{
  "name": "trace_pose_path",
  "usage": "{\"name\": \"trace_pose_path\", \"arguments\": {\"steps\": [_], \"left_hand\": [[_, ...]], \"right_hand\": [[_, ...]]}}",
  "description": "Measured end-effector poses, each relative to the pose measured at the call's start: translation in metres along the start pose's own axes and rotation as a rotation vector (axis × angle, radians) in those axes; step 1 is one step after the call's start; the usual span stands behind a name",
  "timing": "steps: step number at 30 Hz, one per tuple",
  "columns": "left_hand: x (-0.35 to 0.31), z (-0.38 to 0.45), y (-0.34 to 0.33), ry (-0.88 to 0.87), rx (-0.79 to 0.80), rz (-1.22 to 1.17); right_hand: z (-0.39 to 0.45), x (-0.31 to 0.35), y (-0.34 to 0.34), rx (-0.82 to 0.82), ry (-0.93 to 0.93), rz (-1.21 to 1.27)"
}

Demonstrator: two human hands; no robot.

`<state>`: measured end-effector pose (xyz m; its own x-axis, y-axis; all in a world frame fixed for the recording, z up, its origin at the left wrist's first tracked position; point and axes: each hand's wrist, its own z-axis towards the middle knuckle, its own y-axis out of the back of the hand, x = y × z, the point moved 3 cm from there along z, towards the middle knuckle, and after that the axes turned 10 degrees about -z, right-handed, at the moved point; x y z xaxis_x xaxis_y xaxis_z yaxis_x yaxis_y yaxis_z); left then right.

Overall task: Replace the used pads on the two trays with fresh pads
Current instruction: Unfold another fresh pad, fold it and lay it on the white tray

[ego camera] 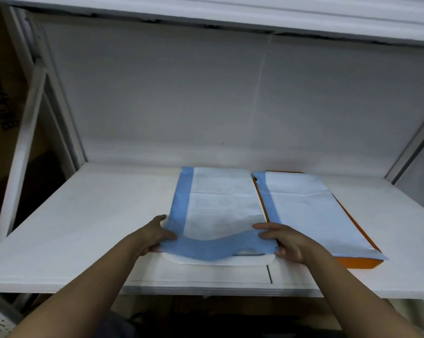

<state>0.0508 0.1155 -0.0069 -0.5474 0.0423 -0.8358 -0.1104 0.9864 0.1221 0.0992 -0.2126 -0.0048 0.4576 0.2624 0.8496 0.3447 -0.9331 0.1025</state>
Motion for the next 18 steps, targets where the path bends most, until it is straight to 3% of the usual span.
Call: {"name": "trace_pose_path", "arguments": {"steps": [3, 8, 13, 18], "left_hand": [[0.006, 0.004, 0.001, -0.083, -0.009, 0.035], [0.018, 0.007, 0.009, -0.056, 0.023, -0.237], [0.023, 0.011, 0.015, -0.095, 0.061, -0.357], [0.016, 0.008, 0.012, -0.073, 0.021, -0.176]], "right_hand": [[0.004, -0.003, 0.003, -0.002, 0.033, -0.094], [0.006, -0.009, 0.004, -0.022, 0.06, -0.078], [0.003, -0.005, 0.003, -0.057, 0.107, -0.112], [0.003, -0.002, 0.001, -0.048, 0.102, -0.136]]}}
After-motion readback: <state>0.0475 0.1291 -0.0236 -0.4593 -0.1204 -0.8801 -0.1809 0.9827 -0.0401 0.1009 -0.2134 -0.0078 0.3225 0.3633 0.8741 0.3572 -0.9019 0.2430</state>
